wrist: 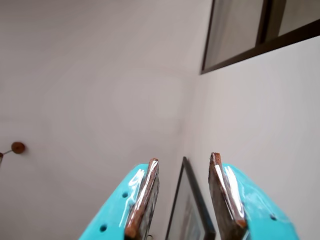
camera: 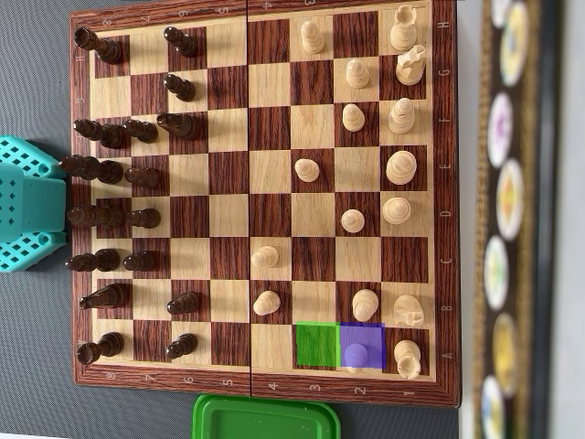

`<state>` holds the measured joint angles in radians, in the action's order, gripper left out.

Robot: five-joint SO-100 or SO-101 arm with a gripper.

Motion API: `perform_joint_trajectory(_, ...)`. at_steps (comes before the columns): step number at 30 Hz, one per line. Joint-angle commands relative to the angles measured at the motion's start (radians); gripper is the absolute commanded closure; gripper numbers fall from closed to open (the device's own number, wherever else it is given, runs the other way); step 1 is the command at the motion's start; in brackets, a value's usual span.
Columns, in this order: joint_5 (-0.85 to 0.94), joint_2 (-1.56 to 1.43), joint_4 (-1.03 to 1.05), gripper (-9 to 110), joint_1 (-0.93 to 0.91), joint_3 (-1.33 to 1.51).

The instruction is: Play chess

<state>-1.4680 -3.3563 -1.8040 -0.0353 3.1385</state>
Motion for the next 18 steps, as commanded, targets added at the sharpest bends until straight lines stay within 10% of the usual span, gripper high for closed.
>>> perform_joint_trajectory(1,-0.005,0.008,0.000,86,0.000,0.021)
perform_joint_trajectory(18,0.005,0.008,0.000,86,-0.003,0.021)
